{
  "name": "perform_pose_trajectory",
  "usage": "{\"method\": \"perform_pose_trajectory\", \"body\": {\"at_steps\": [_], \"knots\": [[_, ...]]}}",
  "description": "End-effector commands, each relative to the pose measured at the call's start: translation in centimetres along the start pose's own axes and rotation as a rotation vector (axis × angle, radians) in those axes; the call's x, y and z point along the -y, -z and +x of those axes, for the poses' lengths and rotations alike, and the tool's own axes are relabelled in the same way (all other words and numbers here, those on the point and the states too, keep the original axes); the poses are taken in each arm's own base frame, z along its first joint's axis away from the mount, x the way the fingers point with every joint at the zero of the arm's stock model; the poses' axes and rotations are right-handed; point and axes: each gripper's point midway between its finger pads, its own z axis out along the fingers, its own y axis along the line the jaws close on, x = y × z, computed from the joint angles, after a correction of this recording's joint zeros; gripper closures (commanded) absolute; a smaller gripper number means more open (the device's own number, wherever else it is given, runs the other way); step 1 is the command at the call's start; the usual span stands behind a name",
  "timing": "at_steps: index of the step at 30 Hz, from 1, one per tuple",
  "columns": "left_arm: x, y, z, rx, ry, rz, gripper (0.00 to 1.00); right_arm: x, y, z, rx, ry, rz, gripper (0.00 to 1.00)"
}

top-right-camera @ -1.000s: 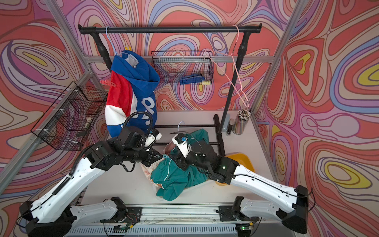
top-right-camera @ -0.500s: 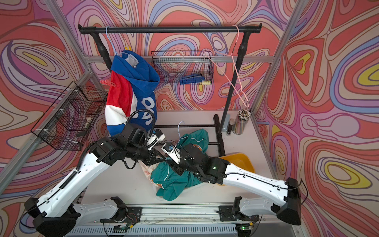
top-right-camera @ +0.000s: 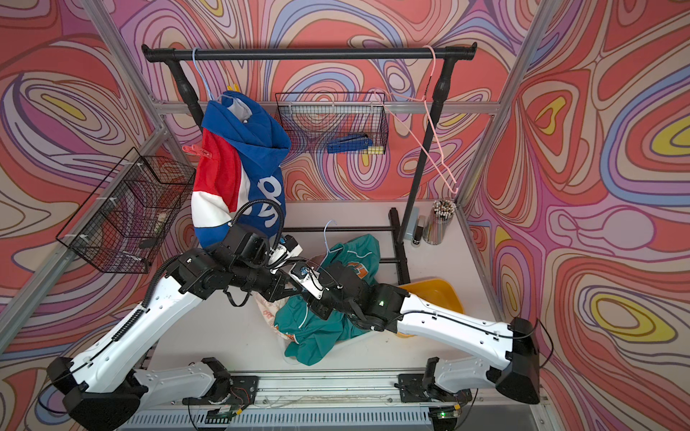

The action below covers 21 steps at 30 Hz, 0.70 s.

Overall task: Remove the clothespins securing jackets to the hanger
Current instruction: Place the clothespin in the storage box.

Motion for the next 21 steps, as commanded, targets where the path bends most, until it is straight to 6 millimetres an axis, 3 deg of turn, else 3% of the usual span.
{"method": "perform_pose_trajectory", "body": {"at_steps": [1, 6, 11, 13, 16, 21], "knots": [[0.86, -0.16, 0.9, -0.037, 0.002, 0.054, 1.0, 0.35, 0.06, -0.98, 0.019, 0.016, 0.024, 0.66], [0.9, -0.31, 0.98, -0.04, 0.005, 0.062, 1.0, 0.08, -0.35, -0.91, 0.015, 0.016, 0.013, 0.75], [0.97, -0.55, 1.0, -0.047, 0.01, 0.072, 1.0, -0.03, -0.42, -1.02, 0.016, 0.017, 0.011, 0.96], [1.08, -0.62, 1.03, -0.05, 0.01, 0.08, 0.94, -0.11, -0.34, -1.08, 0.017, 0.018, 0.011, 1.0], [1.15, -0.66, 0.93, -0.045, 0.008, 0.085, 0.75, -0.15, -0.2, -1.06, 0.017, 0.017, 0.013, 1.0], [1.16, -0.11, 0.31, -0.015, 0.004, 0.067, 0.52, -0.16, 0.03, -0.6, 0.009, 0.0, 0.013, 1.0]]}}
